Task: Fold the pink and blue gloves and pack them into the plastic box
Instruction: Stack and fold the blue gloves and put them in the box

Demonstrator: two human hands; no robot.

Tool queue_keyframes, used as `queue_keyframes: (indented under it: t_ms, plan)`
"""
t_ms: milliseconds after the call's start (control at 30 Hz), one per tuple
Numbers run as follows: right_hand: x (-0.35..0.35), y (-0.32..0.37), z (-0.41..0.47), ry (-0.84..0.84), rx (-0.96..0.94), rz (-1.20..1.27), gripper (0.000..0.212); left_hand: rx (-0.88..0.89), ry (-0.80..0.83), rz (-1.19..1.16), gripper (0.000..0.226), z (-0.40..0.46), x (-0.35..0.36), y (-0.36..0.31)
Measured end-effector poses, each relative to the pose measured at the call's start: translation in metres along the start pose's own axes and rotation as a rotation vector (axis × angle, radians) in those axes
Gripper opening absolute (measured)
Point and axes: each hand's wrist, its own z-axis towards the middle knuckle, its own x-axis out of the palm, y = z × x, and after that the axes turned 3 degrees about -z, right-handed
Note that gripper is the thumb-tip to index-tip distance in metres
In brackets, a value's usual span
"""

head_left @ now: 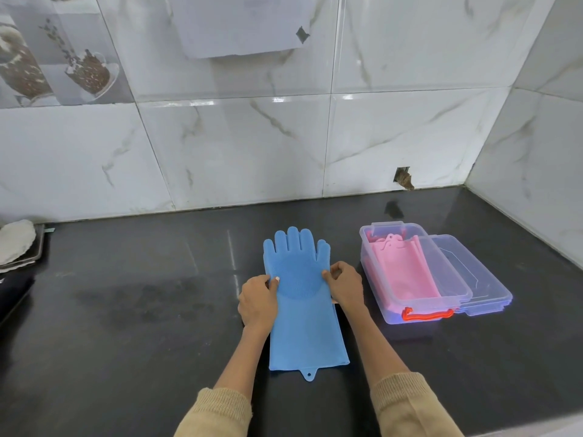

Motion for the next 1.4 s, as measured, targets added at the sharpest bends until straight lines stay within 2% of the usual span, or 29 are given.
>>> queue_keyframes:
  t_ms: [100,233,700,867,1033,1200,1333,1400]
  plan:
    - [-0.002,0.0,-0.002,-0.034,0.015,-0.104,0.019,-0.031,0.009,0.008,0.035,0.0,-0.003,-0.002]
    - [-0.009,-0.007,-0.004,0.056,0.051,-0.169,0.019,-0.074,0.073,0.046,0.033,0.0,-0.01,0.001]
    - [-0.012,-0.014,-0.013,-0.003,-0.023,-0.079,0.009,-0.079,0.035,0.0,0.028,-0.007,-0.012,0.001]
    - [-0.009,-0.015,-0.014,-0.002,-0.034,-0.092,0.01,-0.104,0.03,0.024,0.037,-0.006,-0.012,0.0]
    - [-0.009,-0.014,-0.016,0.024,-0.029,-0.101,0.012,-0.055,0.068,0.058,0.025,-0.003,-0.012,-0.002]
    - [-0.01,-0.014,-0.017,0.035,-0.027,-0.114,0.013,-0.015,0.076,0.063,0.024,0.0,-0.012,0.0]
    - [-0.012,-0.013,-0.015,0.048,0.005,-0.104,0.014,-0.132,0.074,-0.067,0.021,0.001,-0.014,0.001]
    - [-0.012,-0.013,-0.015,0.039,0.024,-0.088,0.018,-0.192,0.066,-0.039,0.022,0.0,-0.012,-0.001]
